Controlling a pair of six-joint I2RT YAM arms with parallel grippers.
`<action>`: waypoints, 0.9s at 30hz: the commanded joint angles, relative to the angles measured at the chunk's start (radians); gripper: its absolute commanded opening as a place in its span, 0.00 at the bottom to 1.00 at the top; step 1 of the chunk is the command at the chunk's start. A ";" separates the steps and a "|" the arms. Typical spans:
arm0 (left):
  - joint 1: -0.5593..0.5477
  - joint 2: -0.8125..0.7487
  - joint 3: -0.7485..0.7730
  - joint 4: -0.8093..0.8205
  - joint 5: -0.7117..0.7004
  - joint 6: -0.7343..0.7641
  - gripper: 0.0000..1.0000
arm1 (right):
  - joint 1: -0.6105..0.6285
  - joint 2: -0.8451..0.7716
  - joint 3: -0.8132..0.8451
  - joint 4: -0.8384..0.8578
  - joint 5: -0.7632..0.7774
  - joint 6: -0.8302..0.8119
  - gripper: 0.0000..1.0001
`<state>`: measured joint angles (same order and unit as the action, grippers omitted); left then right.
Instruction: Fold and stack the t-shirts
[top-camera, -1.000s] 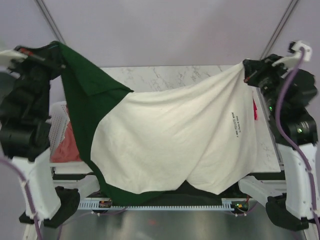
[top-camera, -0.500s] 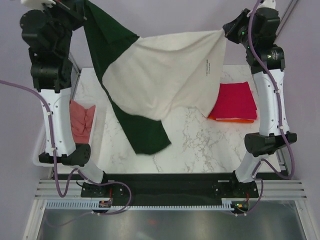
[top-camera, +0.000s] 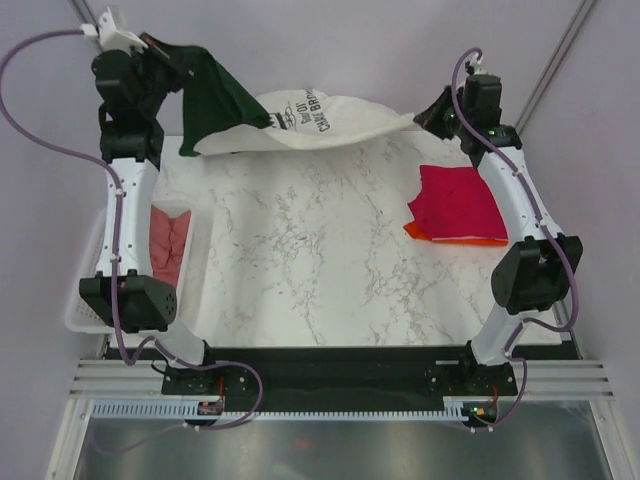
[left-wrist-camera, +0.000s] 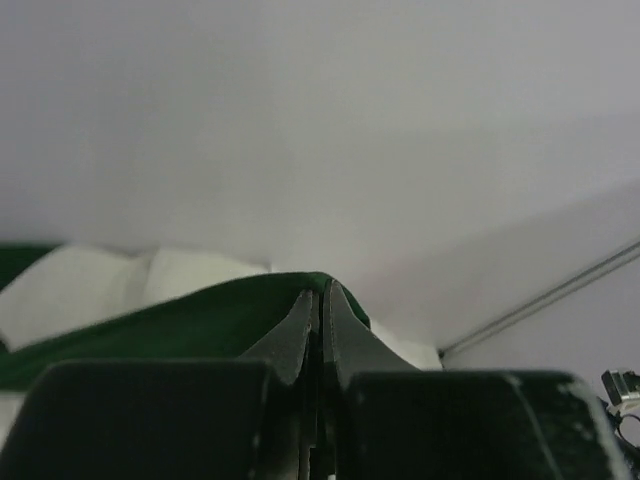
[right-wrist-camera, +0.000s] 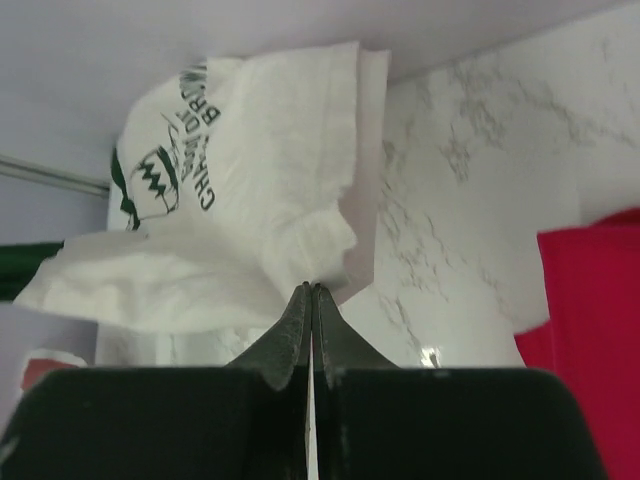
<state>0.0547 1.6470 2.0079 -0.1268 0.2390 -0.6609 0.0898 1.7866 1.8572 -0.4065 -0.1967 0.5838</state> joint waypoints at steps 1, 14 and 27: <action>0.005 -0.179 -0.204 0.042 0.059 0.004 0.02 | -0.001 -0.076 -0.162 0.106 -0.030 0.001 0.00; 0.002 -0.904 -1.069 -0.112 -0.050 -0.040 0.02 | -0.001 -0.409 -0.976 0.284 0.014 -0.058 0.00; 0.002 -1.354 -1.251 -0.415 -0.052 -0.046 0.02 | 0.001 -0.875 -1.313 0.198 0.031 -0.068 0.01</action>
<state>0.0547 0.3241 0.7914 -0.4870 0.1787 -0.6769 0.0898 0.9695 0.5758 -0.2047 -0.1780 0.5266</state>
